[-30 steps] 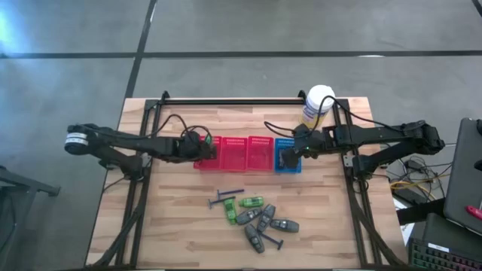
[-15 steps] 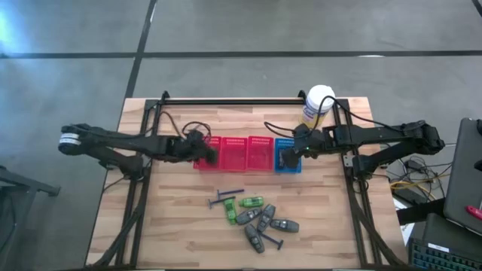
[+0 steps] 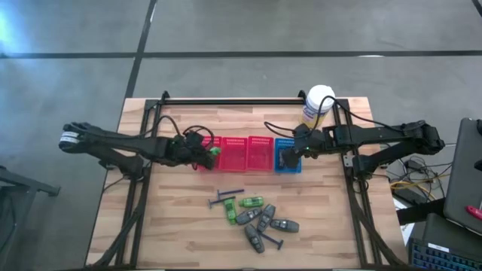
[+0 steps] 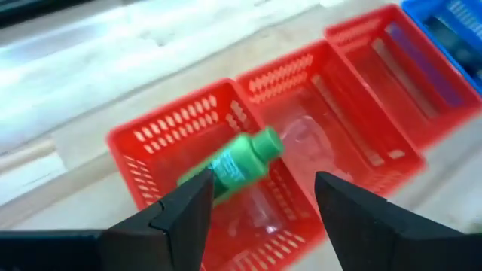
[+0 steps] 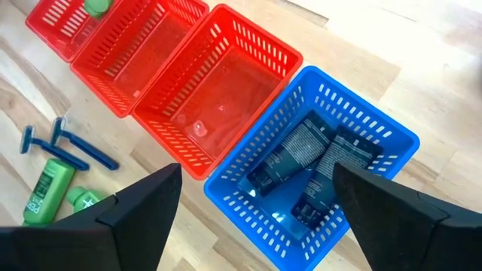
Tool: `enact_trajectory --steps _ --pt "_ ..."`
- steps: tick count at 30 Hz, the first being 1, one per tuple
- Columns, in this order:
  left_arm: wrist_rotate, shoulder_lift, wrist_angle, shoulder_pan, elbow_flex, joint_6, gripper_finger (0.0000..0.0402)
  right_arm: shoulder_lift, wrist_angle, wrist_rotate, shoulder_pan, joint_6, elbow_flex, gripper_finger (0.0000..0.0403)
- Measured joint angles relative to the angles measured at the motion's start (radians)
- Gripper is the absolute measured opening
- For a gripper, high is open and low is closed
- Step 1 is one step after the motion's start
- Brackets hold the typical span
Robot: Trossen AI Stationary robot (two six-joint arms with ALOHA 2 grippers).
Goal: Pick & Place Travel size toiletries
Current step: Put the green shampoo bottle into the left red bin
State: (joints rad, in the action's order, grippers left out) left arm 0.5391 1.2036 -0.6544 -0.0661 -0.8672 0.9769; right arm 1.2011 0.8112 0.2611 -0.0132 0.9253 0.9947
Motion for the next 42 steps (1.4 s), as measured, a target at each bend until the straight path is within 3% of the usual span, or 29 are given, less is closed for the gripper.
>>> enact_trajectory --steps 9,14,16,21,25,31,35,39,42 --pt "-0.048 0.002 0.108 0.006 0.004 -0.122 0.0236 0.000 0.000 0.000 0.000 0.018 0.000 0.0345" --pt "-0.115 0.028 0.063 0.015 0.004 -0.124 0.0236 0.000 0.000 0.000 0.000 0.030 0.000 0.0357" --pt "-0.166 0.035 0.052 0.019 0.006 -0.283 0.0234 0.000 0.000 0.000 0.000 0.036 0.000 0.0358" --pt "-0.252 0.027 0.028 -0.012 0.004 -0.966 0.0227 0.000 0.000 -0.005 0.000 0.043 0.000 0.0351" --pt "-0.266 0.032 0.036 0.044 0.004 -1.177 0.0227 0.000 0.000 -0.016 0.000 0.055 0.000 0.0342" --pt "-0.416 0.079 0.038 0.211 0.006 -1.280 0.0234 0.000 0.000 -0.023 0.000 0.071 -0.001 0.0341" --pt "-0.432 0.105 0.058 0.291 0.006 -1.326 0.0252 0.000 0.000 -0.023 0.000 0.074 -0.001 0.0354" --pt "-0.551 0.132 0.067 0.338 0.006 -1.334 0.0274 0.000 0.000 -0.023 0.000 0.089 -0.001 0.0360" --pt "-0.566 0.169 0.067 0.342 0.006 -1.363 0.0286 0.000 0.000 -0.019 0.000 0.089 -0.001 0.0358"
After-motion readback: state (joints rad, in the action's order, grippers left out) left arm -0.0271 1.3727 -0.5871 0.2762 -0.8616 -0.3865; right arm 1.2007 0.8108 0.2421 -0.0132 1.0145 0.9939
